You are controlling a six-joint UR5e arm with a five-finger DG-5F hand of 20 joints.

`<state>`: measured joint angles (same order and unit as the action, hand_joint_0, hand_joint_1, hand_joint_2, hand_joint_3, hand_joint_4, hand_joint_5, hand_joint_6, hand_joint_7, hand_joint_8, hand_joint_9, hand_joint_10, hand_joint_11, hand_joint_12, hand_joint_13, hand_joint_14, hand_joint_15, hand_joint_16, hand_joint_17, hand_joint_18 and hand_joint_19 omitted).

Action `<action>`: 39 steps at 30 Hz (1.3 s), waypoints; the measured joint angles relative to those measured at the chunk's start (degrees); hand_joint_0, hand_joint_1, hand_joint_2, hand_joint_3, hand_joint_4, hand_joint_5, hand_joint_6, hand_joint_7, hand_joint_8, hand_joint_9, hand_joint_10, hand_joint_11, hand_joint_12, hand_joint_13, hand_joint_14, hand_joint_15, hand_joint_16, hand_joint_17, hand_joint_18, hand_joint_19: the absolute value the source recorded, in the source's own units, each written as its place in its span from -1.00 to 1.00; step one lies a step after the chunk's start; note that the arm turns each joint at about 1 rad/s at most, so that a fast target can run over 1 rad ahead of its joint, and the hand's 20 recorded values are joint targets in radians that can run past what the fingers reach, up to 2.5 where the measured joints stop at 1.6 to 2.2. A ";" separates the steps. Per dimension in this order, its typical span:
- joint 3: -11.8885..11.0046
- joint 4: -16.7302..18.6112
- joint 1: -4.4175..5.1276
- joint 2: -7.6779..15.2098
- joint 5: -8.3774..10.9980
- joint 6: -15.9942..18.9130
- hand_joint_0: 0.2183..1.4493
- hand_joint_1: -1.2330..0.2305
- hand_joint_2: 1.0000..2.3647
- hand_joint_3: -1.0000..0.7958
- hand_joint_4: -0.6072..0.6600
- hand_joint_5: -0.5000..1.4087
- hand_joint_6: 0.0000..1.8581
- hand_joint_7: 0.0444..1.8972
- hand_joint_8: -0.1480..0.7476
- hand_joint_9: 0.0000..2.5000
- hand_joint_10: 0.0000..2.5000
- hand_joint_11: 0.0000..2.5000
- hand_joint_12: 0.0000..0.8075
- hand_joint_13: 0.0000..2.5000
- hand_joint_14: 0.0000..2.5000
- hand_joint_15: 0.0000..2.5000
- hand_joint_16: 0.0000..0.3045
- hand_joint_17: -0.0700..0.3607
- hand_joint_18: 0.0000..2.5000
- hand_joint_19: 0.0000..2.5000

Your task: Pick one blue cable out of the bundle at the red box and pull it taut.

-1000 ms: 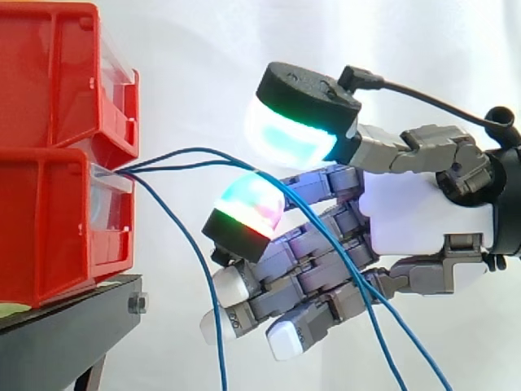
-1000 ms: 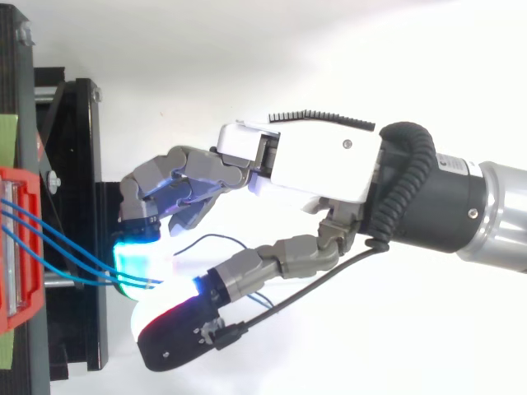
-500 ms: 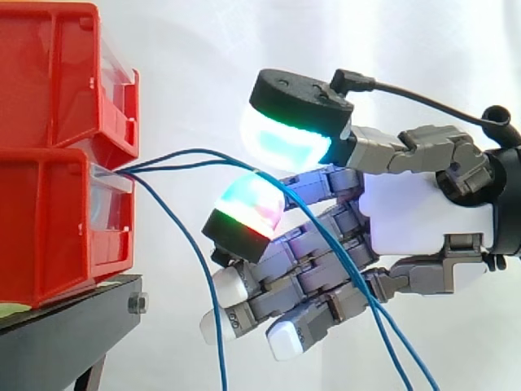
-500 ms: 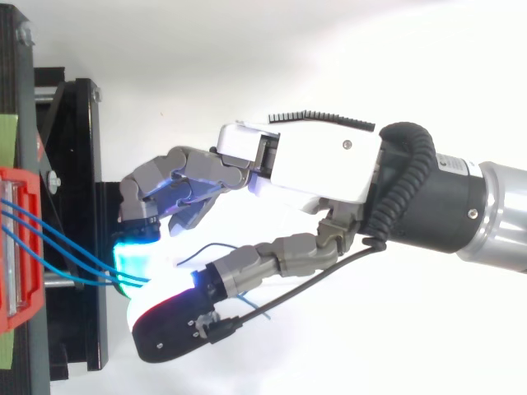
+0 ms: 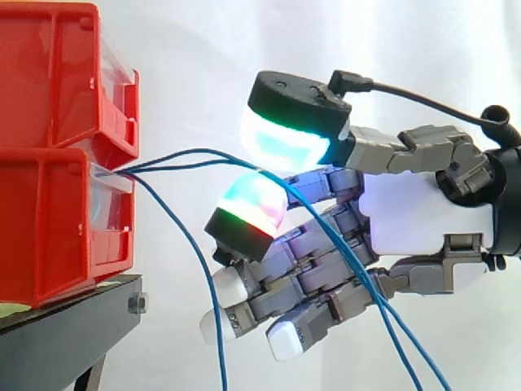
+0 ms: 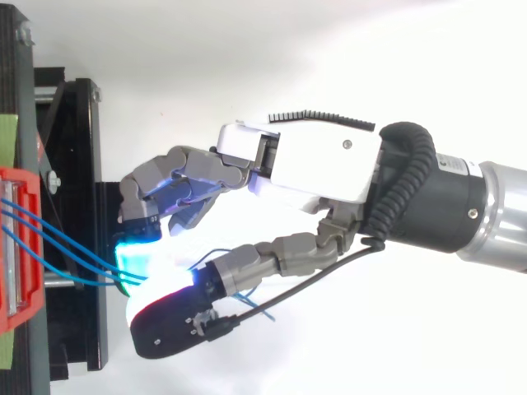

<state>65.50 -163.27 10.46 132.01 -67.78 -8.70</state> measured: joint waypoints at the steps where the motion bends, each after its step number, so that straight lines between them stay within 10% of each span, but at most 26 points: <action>1: -0.01 -0.01 0.00 0.00 0.00 0.00 -0.38 -0.24 -0.98 -0.29 0.31 -0.68 -0.14 0.30 0.15 -0.51 -0.99 -0.45 0.09 -0.58 -0.99 -0.81 -0.61 -0.06 -0.45 -0.61; 25: -0.02 0.06 0.00 0.00 -0.06 0.00 -0.35 -0.50 -1.00 -0.44 0.19 -0.72 -0.09 0.27 0.08 -0.56 -0.99 -0.44 0.05 -0.58 -0.99 -0.82 -0.62 -0.08 -0.43 -0.66; 39: -0.02 0.06 0.00 0.00 -0.06 -0.09 -0.47 -0.11 -1.00 -0.44 0.25 -0.71 -0.11 0.27 0.16 -0.53 -0.99 -0.45 0.12 -0.57 -0.99 -0.81 -0.60 -0.04 -0.43 -0.62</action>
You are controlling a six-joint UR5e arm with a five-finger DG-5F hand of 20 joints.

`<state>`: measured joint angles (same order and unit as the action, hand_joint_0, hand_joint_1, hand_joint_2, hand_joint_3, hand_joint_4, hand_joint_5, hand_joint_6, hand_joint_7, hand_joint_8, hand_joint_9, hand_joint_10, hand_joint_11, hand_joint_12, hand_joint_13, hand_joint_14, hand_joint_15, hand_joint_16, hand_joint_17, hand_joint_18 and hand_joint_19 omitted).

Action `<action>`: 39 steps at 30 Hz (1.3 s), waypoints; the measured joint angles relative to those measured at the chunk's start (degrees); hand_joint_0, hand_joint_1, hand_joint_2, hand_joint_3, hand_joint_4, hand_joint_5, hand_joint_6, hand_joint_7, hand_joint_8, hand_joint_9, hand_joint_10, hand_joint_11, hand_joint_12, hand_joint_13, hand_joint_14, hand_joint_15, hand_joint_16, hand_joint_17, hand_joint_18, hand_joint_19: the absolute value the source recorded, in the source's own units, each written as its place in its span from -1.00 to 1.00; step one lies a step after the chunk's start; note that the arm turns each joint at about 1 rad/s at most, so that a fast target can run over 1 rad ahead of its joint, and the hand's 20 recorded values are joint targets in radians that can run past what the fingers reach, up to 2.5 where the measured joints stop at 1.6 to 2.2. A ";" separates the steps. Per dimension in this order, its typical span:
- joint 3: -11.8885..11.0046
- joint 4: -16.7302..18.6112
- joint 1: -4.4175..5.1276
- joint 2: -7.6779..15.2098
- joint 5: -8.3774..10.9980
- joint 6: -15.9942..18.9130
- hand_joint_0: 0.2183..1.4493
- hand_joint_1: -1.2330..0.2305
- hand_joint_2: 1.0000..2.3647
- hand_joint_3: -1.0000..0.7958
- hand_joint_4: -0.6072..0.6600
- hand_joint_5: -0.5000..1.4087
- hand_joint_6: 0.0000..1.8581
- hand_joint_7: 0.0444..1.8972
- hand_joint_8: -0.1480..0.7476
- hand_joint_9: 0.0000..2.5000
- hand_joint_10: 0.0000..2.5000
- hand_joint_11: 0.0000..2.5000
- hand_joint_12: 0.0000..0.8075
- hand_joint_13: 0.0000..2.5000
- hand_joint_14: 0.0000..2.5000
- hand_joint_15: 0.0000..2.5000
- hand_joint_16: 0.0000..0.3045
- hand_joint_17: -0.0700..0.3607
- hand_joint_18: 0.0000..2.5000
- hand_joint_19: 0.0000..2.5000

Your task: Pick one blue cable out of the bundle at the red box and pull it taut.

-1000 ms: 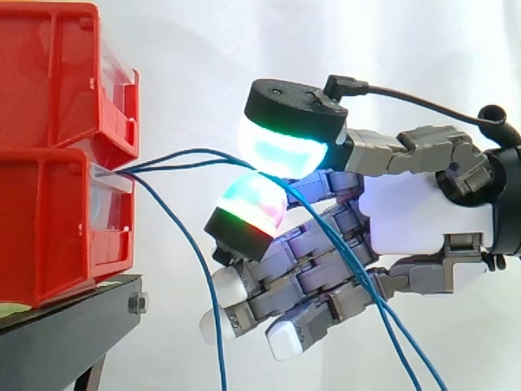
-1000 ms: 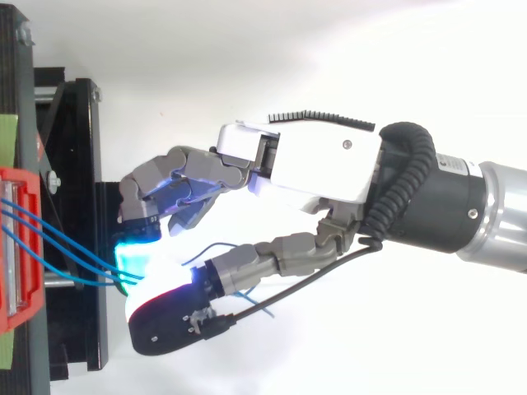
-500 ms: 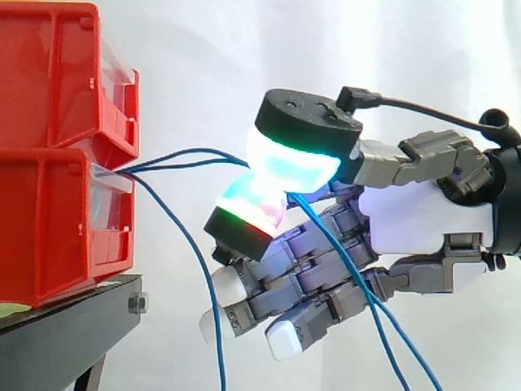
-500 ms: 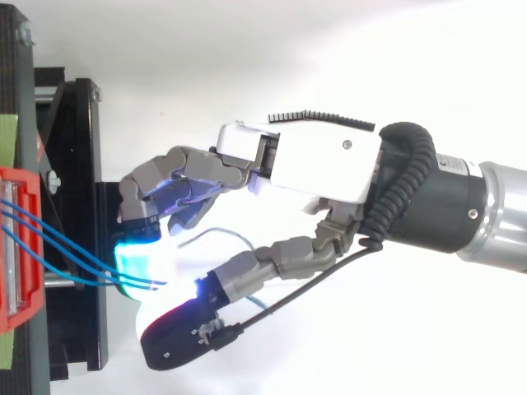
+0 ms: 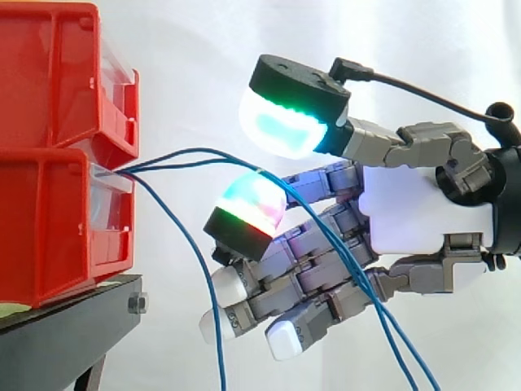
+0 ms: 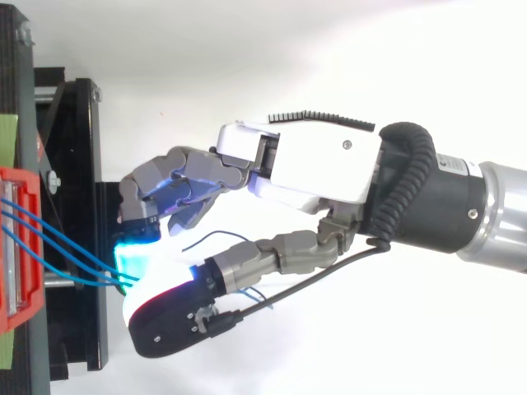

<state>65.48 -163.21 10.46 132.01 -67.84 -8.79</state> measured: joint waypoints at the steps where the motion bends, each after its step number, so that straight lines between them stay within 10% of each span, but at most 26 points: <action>1: 0.00 0.00 0.00 0.00 0.00 0.00 -0.47 -0.11 -1.00 -0.44 0.24 -0.71 -0.11 0.27 0.16 -0.53 -0.99 -0.45 0.12 -0.57 -0.99 -0.81 -0.60 -0.04 -0.43 -0.61; 39: 0.00 -0.23 0.00 0.00 0.07 1.31 -0.09 -0.45 -0.97 -0.13 0.11 -0.72 -0.09 0.23 0.07 -0.54 -0.99 -0.44 0.04 -0.56 -1.00 -0.82 -0.64 -0.10 -0.43 -0.64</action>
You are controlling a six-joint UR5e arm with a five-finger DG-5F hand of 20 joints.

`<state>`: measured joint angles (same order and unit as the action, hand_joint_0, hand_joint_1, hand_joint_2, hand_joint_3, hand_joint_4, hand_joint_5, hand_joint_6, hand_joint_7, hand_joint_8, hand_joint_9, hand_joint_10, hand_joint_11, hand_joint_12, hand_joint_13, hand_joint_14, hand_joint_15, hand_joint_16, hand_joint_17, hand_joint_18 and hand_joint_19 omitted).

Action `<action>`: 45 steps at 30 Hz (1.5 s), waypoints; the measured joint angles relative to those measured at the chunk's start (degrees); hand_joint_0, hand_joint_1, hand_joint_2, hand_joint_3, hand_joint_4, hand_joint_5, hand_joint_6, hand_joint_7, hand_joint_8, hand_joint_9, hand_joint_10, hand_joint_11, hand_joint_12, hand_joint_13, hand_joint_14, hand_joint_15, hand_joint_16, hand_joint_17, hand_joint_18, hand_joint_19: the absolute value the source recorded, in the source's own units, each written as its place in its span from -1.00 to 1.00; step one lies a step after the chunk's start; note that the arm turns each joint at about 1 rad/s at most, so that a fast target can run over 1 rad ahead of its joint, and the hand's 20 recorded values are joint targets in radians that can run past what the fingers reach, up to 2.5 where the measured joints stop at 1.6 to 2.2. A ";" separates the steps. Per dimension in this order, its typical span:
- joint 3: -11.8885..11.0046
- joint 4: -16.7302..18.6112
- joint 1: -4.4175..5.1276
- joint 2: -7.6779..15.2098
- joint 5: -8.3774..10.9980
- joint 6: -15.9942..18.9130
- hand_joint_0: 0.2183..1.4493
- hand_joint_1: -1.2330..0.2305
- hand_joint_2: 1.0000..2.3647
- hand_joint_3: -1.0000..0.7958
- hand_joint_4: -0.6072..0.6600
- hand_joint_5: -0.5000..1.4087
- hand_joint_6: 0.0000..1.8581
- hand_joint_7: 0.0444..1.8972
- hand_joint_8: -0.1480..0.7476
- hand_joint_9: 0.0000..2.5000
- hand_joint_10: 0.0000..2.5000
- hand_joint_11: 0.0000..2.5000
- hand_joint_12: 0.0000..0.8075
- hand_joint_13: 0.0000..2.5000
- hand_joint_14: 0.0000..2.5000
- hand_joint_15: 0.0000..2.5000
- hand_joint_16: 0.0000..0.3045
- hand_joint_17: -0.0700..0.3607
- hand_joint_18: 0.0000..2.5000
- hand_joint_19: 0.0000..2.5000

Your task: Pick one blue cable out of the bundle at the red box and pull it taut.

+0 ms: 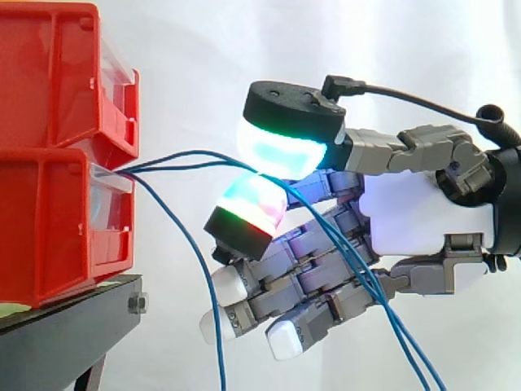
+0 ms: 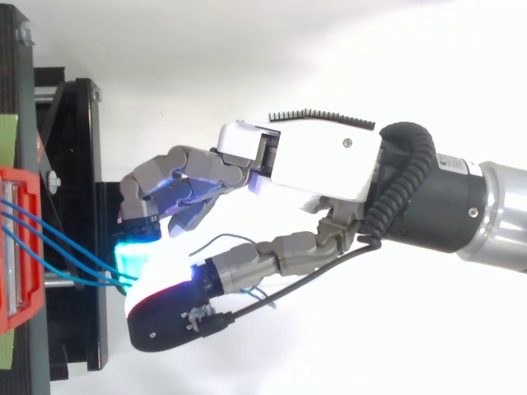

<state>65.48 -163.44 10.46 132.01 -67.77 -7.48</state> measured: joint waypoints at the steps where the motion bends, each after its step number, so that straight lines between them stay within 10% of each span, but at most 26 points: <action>1: 0.00 -0.01 0.00 0.00 0.00 0.01 -0.07 -0.45 -0.97 -0.12 0.12 -0.72 -0.09 0.22 0.07 -0.54 -0.99 -0.44 0.04 -0.56 -1.00 -0.82 -0.64 -0.10 -0.44 -0.64; 45: 0.00 -0.03 0.00 0.00 0.01 -0.03 -0.01 -0.54 -0.95 0.11 -0.05 -0.72 -0.15 0.25 -0.19 -0.63 -0.99 -0.51 -0.08 -0.67 -1.00 -0.86 -0.68 -0.17 -0.57 -0.69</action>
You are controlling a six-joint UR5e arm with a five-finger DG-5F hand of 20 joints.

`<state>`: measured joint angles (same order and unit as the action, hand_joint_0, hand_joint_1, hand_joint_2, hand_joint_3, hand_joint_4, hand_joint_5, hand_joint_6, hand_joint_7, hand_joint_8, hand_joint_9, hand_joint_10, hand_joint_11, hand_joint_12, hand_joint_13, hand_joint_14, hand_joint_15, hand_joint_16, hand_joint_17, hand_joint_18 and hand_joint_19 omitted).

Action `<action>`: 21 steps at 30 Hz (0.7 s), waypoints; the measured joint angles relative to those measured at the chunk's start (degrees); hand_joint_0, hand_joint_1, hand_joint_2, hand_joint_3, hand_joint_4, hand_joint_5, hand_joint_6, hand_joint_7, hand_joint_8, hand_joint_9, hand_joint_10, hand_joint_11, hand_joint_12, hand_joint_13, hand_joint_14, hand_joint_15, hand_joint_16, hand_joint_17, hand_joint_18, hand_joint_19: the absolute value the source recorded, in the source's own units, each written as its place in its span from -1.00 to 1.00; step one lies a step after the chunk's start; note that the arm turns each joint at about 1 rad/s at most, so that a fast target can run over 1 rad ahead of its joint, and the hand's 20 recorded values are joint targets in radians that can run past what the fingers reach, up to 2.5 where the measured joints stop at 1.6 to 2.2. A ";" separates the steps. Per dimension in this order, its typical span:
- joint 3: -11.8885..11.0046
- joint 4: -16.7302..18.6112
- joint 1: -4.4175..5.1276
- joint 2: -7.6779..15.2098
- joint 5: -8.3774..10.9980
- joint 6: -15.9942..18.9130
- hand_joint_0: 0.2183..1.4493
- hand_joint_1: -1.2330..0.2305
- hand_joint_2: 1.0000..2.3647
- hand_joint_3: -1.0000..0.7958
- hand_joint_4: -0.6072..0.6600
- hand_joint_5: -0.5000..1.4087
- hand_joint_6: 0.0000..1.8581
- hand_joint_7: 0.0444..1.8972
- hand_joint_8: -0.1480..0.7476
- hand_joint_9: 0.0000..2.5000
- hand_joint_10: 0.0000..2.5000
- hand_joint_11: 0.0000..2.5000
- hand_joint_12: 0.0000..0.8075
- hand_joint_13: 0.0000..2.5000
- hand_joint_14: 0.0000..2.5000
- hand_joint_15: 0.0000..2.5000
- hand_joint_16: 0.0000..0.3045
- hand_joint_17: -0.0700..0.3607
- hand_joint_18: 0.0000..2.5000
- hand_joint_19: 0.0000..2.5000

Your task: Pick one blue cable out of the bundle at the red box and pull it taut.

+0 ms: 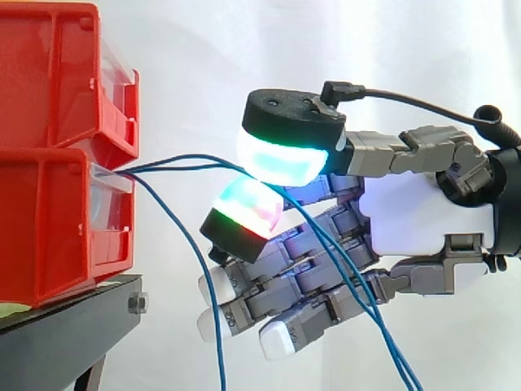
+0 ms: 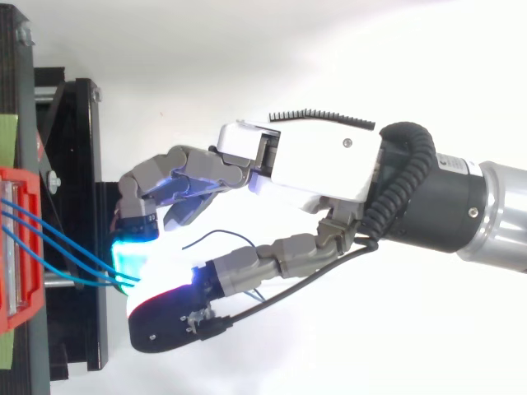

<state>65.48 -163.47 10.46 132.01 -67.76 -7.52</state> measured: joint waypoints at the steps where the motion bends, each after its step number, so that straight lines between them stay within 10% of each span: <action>1: 0.00 0.00 0.00 0.00 0.00 0.01 -0.01 -0.54 -0.96 0.12 -0.05 -0.72 -0.15 0.24 -0.19 -0.63 -0.99 -0.51 -0.08 -0.67 -1.00 -0.86 -0.68 -0.17 -0.57 -0.69; 21: 0.00 0.00 0.00 0.00 -0.08 0.08 -0.02 -0.60 -0.96 0.02 -0.13 -0.73 -0.28 0.29 -0.25 -0.82 -0.99 -0.60 -0.14 -0.93 -1.00 -1.00 -0.68 -0.17 -0.77 -0.87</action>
<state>65.48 -163.47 10.46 132.01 -67.85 -7.44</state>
